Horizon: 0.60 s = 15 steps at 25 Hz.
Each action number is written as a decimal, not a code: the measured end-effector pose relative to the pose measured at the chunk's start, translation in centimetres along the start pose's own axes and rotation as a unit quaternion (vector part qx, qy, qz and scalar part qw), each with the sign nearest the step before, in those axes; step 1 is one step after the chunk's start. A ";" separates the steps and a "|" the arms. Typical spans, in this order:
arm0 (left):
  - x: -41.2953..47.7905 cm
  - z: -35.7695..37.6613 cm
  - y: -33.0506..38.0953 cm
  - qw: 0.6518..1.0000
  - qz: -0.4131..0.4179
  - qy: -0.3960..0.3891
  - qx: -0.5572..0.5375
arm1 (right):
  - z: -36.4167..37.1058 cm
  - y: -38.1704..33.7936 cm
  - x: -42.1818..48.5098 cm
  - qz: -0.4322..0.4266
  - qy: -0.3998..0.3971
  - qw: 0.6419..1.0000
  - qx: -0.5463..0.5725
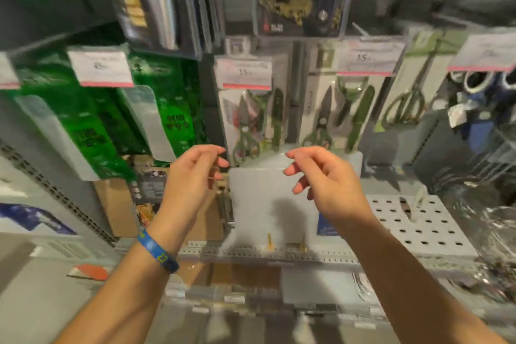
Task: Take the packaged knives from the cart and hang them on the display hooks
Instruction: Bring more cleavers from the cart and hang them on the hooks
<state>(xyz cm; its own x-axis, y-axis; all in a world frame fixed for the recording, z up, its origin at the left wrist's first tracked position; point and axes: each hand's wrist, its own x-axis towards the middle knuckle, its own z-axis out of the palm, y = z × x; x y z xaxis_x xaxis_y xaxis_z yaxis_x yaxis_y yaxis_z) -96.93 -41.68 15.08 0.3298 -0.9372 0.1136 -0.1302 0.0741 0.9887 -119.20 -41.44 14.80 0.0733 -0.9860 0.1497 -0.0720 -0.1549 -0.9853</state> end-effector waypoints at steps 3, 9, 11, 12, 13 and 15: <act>2.1 -1.8 3.8 0.996 0.083 0.031 -0.009 | 2.6 -4.1 2.5 -0.076 0.005 0.997 0.009; 9.0 -6.7 14.3 0.930 0.297 0.209 0.052 | 8.8 -13.8 7.9 -0.249 0.076 0.954 -0.150; 11.4 -7.4 16.2 0.944 0.259 0.194 0.071 | 10.8 -15.1 8.6 -0.249 0.037 0.942 -0.222; 12.4 -7.6 16.9 0.957 0.225 0.170 0.072 | 11.6 -15.5 9.1 -0.241 0.013 0.940 -0.240; 13.2 -7.6 17.4 0.970 0.186 0.142 0.067 | 12.4 -15.9 9.6 -0.230 -0.005 0.941 -0.249; 13.9 -7.5 17.6 0.980 0.147 0.108 0.077 | 13.4 -16.2 10.5 -0.215 -0.013 0.944 -0.250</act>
<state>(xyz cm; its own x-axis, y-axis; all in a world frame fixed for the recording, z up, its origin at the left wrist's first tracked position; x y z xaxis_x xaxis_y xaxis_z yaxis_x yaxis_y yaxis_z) -87.66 -50.86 34.84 0.4442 -0.7881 0.4261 -0.3843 0.2620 0.8853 -103.95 -48.46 31.28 0.2266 -0.8243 0.5187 -0.4891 -0.5569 -0.6713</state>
